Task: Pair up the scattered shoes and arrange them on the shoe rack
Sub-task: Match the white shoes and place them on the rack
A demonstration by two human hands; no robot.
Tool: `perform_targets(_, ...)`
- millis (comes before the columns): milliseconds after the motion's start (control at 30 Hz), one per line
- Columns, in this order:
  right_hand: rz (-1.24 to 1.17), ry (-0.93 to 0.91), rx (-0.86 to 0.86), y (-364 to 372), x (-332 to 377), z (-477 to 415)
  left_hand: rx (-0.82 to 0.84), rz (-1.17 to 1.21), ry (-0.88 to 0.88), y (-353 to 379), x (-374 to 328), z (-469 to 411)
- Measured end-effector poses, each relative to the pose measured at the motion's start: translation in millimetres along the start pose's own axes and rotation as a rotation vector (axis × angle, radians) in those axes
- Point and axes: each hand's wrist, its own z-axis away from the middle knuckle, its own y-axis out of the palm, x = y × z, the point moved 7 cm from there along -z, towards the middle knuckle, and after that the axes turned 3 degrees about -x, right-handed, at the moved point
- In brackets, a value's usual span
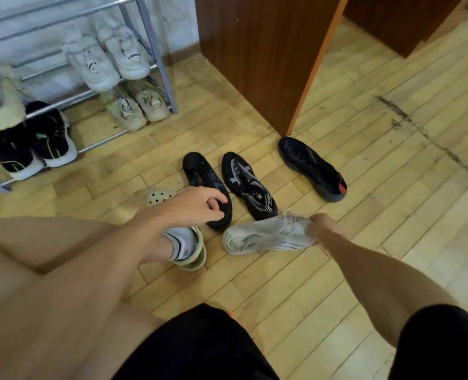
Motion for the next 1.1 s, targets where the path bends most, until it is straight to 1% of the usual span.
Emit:
perform_targets(167,0.092,-0.251,0.075,-66.3,81.0,32.2,-0.012,0.057,0.011,-14.4,-5.6,7.4)
perform_targets(267,0.162,-0.407,0.152,-96.6,138.1,62.6,-0.120,0.096,-0.045,-53.2,3.6,13.4)
perform_targets(333,0.204,-0.505,0.155,-116.9,176.7,85.2,-0.203,0.090,-0.073,-83.8,7.5,20.8)
perform_targets(400,0.165,-0.573,0.121,-141.3,211.5,100.8,-0.245,0.082,-0.052,-111.3,-0.5,30.0)
perform_targets(500,0.040,-0.656,0.059,-181.5,258.8,128.5,-0.305,0.068,0.005,-149.8,-24.1,46.7)
perform_targets(600,-0.106,-0.793,0.036,-210.9,312.8,174.3,-0.385,0.073,0.048,-190.6,-39.6,67.8)
perform_targets(667,-0.189,-0.892,0.035,-222.4,351.9,210.8,-0.439,0.036,0.052,-219.3,-40.8,88.6)
perform_targets(767,-0.282,-1.036,0.073,-226.5,411.0,268.2,-0.532,-0.079,0.022,-265.0,-28.7,131.3)
perform_targets(833,-0.328,-1.121,0.123,-219.9,448.5,307.4,-0.601,-0.124,-0.022,-295.1,-7.3,162.3)
perform_targets(1000,-0.367,-1.335,0.265,-179.5,521.9,409.4,-0.817,-0.048,-0.179,-348.8,60.9,255.9)
perform_targets(1100,-0.334,-1.427,0.279,-147.1,554.2,461.0,-0.889,-0.005,-0.209,-355.3,95.3,313.2)
